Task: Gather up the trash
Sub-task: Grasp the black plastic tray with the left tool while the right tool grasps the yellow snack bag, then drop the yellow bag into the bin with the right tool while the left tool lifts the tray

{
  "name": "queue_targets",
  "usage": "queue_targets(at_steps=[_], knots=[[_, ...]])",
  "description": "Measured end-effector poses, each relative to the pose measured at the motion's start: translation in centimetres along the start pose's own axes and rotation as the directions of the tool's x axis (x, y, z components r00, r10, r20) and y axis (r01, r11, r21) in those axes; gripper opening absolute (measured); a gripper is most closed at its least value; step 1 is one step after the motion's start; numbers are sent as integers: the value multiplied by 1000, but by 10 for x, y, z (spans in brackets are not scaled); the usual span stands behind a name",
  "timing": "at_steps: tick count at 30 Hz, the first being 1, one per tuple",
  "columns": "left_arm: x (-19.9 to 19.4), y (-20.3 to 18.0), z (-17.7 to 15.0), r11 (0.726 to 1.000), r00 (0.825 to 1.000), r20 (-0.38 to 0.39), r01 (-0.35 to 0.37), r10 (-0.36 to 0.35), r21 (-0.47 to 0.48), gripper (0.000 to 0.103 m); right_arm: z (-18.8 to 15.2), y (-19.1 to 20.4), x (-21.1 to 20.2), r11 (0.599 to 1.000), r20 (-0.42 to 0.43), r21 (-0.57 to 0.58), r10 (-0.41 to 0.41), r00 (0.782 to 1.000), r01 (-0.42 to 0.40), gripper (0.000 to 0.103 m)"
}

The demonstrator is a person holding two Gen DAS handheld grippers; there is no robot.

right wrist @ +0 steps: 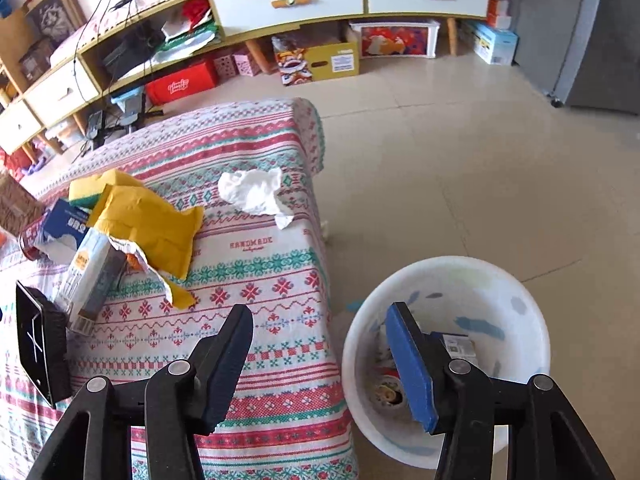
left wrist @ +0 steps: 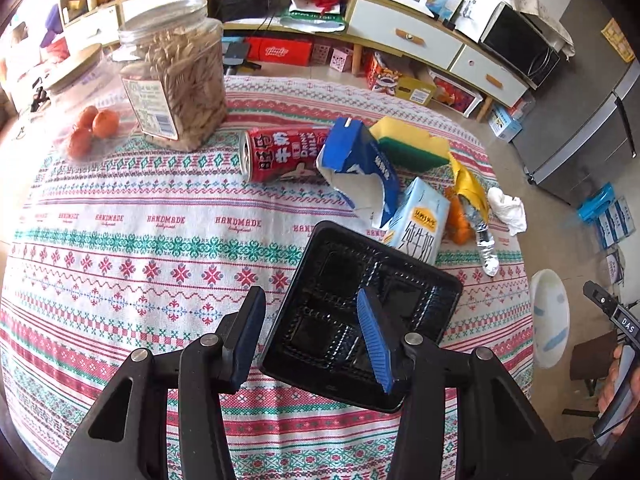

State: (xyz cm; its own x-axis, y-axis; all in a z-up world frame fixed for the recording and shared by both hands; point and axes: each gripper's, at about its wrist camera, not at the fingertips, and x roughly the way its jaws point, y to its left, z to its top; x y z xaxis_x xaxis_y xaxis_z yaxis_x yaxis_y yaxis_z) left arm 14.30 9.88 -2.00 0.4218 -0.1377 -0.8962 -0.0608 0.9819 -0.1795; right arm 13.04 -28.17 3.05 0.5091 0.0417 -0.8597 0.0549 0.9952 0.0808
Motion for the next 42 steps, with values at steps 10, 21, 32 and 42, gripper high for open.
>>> queue_targets(at_steps=[10,21,32,42], knots=[[18,15,-4,999,999,-45,24,-25,-24,50,10,57,51,986,-51,-168,12,999,-20,61],[36,21,-5,999,996,-84,28,-30,-22,50,-1,145,111,890,-30,-454,-66,997,45,60],[40,13,-10,1000,995,-90,29,-28,4,50,2,151,137,880,-42,-474,-66,997,39,7],[52,3,-23,999,990,-136,44,-39,30,9,9,134,111,933,-99,-352,39,994,-71,3]])
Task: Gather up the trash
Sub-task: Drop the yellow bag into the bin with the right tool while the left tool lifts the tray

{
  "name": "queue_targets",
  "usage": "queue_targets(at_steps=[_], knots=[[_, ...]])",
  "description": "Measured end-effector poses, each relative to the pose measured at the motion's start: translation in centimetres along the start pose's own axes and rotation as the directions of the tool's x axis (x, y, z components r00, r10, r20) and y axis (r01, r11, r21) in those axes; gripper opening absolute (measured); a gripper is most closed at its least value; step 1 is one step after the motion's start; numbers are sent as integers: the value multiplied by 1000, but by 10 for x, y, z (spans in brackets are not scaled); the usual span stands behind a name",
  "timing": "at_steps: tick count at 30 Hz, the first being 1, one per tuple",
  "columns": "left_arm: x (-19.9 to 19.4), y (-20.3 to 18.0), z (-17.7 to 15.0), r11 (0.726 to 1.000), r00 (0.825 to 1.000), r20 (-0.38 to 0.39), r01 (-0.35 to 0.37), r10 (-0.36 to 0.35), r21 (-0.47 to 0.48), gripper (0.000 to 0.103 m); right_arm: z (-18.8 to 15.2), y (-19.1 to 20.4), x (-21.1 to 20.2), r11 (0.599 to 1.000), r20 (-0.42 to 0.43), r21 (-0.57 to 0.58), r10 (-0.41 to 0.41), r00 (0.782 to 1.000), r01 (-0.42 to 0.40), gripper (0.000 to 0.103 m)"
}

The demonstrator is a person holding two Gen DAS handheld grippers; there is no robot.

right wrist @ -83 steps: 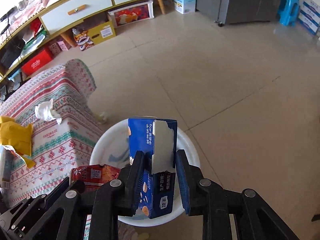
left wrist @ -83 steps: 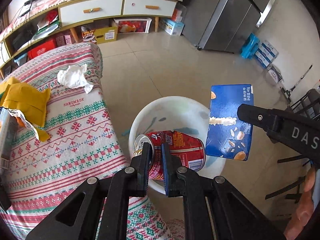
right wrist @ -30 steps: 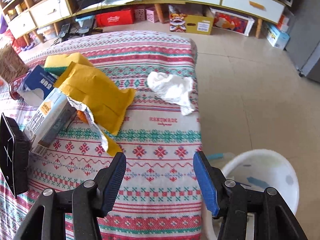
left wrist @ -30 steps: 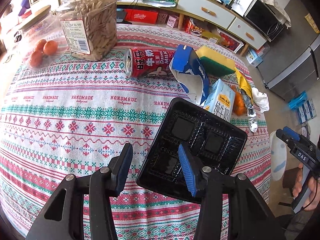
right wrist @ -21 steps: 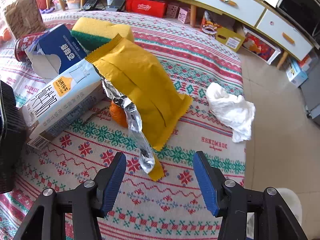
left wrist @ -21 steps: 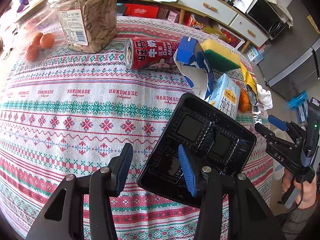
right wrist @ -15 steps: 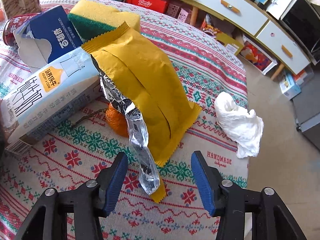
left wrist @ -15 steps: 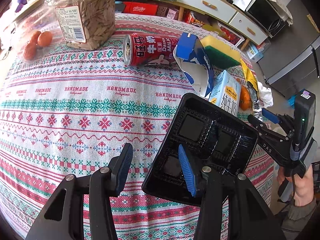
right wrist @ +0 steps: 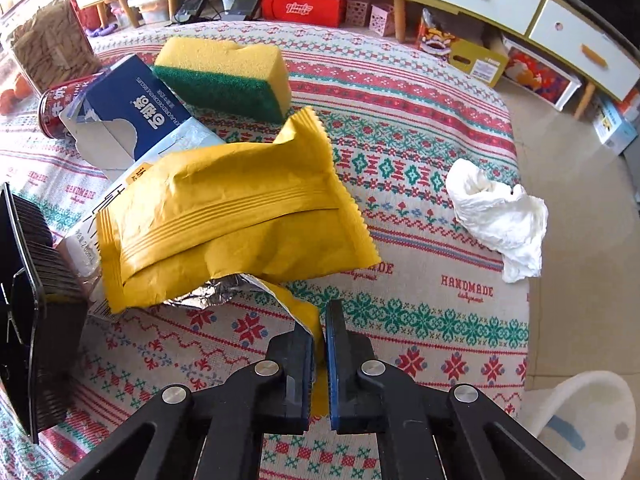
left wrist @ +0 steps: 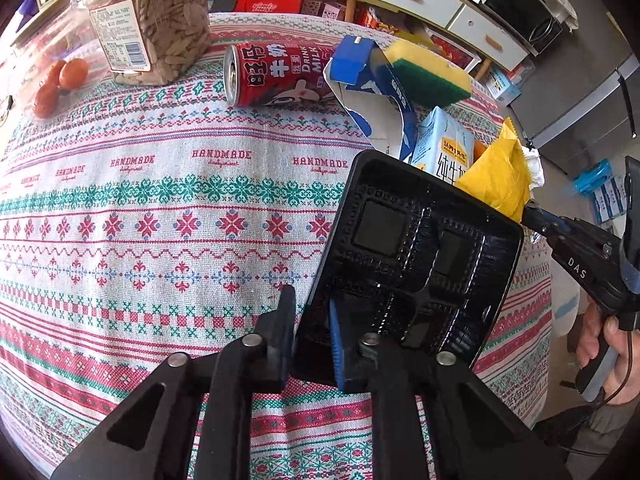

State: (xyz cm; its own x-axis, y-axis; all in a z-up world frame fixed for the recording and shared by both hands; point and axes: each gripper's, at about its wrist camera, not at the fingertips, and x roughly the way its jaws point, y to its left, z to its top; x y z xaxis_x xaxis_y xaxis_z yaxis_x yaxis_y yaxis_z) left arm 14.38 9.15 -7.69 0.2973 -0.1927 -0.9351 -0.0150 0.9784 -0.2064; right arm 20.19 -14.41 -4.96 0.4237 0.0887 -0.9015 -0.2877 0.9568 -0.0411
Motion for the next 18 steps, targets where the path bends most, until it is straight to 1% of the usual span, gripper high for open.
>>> queue_targets(at_steps=[4,7,12,18], knots=[[-3,-7,-3,1000,1000,16,-9,9,4,4,-3,-7,-13,997,11,55,51,999,-52,3],[-15,-6,-4,1000,999,39,6,-6,-3,4,-6,-11,-27,990,30,98,102,994,-105,3],[-31,-5,-2,999,997,69,28,-27,-17,4,-12,-14,-41,984,49,123,124,991,-130,3],[-53,3,-10,999,994,99,40,-39,-8,4,-17,-25,-62,966,82,175,180,980,-192,3]])
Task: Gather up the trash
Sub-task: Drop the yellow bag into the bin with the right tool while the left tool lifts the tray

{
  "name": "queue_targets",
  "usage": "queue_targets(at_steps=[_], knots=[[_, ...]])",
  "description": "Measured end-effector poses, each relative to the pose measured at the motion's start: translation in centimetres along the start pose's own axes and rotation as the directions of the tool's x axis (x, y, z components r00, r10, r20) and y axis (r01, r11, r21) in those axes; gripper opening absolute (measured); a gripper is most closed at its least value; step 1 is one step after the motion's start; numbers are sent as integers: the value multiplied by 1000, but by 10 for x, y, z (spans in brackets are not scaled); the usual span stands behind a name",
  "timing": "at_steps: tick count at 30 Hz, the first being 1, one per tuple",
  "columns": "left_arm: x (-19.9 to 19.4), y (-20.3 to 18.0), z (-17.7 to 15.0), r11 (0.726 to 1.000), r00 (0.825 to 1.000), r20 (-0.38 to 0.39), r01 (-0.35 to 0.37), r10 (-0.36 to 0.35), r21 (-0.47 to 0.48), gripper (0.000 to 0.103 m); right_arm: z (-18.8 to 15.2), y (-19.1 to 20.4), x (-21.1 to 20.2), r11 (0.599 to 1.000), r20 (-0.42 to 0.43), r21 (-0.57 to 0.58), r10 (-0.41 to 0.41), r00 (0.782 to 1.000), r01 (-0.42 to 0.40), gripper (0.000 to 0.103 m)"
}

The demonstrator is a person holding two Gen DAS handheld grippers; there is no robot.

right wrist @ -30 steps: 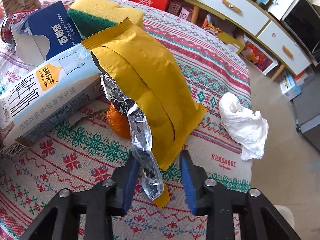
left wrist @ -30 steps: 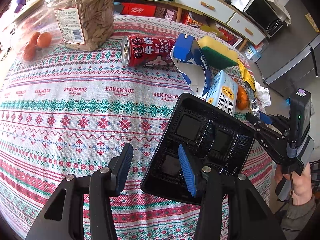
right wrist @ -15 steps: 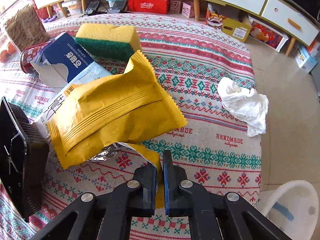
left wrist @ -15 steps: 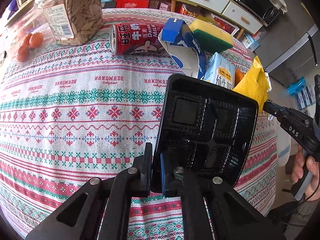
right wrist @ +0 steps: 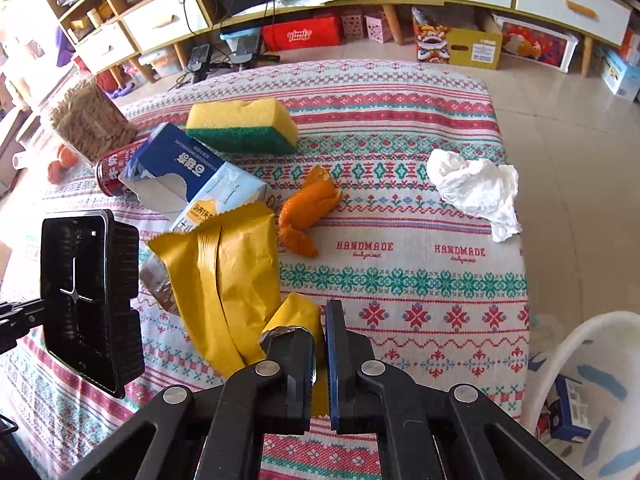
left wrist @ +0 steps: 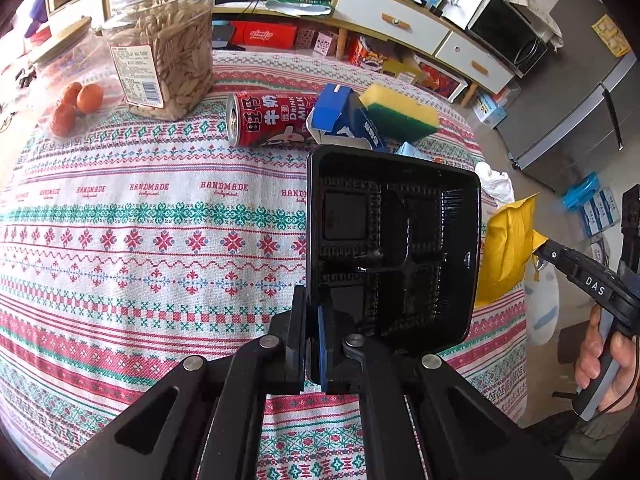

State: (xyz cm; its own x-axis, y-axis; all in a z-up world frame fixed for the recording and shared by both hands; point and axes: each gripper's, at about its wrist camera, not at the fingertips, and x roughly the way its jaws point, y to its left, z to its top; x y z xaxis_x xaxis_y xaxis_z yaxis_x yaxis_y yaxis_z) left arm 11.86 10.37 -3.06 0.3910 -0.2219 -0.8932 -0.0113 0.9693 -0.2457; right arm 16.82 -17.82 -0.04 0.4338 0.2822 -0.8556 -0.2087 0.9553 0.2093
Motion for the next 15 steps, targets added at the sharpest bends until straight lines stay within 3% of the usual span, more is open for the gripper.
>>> queue_targets(at_steps=[15], knots=[[-24,-48,-11,995,997,72,17,-24,95,4,-5,-40,-69,997,108,83,-8,994,-1,3]])
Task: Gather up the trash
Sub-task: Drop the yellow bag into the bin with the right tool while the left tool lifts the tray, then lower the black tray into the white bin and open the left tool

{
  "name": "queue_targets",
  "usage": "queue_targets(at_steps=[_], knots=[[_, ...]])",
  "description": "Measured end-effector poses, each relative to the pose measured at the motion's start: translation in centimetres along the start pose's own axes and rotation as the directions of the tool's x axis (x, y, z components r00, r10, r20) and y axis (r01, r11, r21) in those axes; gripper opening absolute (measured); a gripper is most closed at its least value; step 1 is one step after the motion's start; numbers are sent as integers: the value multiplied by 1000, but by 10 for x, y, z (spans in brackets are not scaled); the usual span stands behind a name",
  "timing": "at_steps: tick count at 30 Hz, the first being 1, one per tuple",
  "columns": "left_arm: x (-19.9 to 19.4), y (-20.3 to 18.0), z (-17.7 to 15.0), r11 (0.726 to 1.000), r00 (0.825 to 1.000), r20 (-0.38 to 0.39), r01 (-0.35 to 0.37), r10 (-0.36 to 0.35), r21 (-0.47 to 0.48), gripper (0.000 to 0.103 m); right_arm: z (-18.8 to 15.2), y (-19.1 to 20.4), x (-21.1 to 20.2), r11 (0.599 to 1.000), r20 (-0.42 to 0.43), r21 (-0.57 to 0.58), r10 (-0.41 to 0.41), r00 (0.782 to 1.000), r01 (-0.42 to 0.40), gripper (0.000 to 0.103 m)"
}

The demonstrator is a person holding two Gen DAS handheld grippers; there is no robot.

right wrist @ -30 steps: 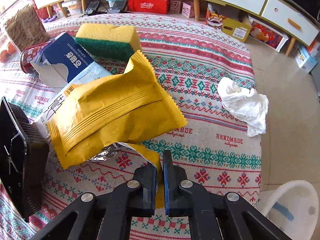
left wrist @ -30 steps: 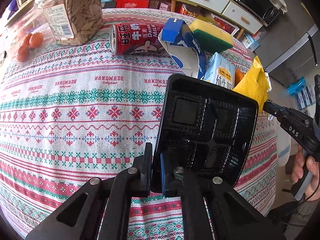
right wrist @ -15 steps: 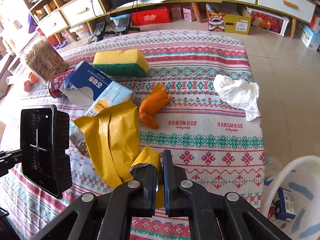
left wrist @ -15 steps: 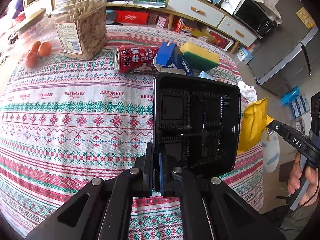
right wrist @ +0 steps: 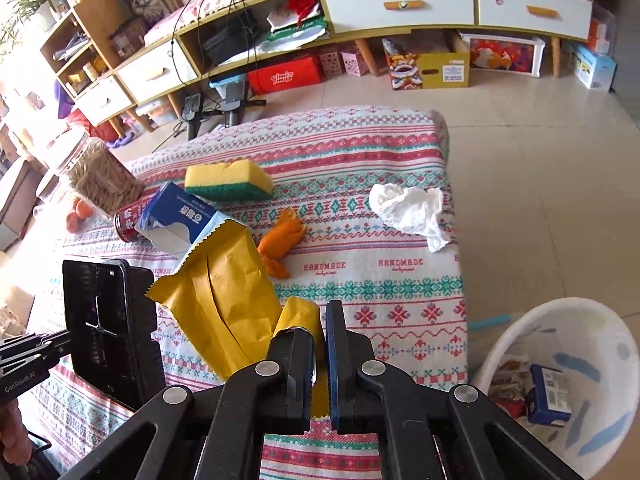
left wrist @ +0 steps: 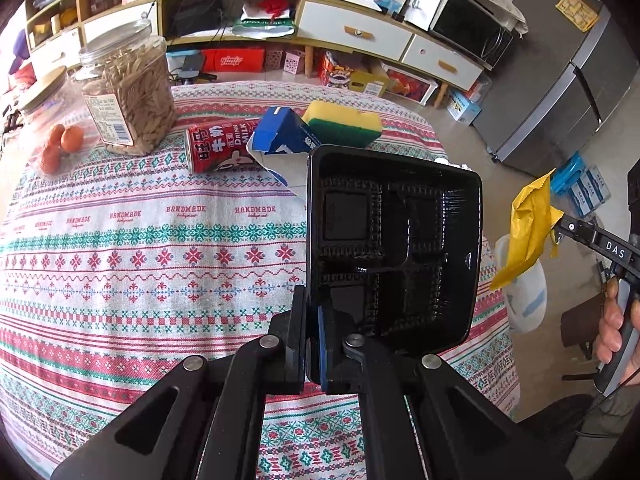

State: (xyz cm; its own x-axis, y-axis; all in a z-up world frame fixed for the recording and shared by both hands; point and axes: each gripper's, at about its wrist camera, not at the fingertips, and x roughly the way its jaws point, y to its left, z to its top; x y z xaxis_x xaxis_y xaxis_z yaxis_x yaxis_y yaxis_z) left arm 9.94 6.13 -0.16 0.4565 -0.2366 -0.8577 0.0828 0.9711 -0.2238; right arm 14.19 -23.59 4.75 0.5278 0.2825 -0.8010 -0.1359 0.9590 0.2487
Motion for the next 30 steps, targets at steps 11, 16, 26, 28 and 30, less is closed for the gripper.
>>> queue_targets(at_steps=[11,16,26,28,30], knots=[[-2,-53,-6,996,999,26,42,-44,73,4,-10,-71,-58,981,83,109,-170,982,160,4],[5,-88,-9,990,999,12,50,-52,134,4,-23,-113,-71,927,39,173,-344,938,333,5],[22,-164,-6,974,995,3,101,-104,203,4,-37,-163,-38,871,-172,210,-414,894,444,31],[27,-179,-5,971,993,-1,117,-119,209,4,-38,-162,-44,871,-163,223,-410,897,438,49],[33,-194,-5,968,992,-3,123,-126,219,4,-38,-159,-55,876,-126,234,-402,907,421,51]])
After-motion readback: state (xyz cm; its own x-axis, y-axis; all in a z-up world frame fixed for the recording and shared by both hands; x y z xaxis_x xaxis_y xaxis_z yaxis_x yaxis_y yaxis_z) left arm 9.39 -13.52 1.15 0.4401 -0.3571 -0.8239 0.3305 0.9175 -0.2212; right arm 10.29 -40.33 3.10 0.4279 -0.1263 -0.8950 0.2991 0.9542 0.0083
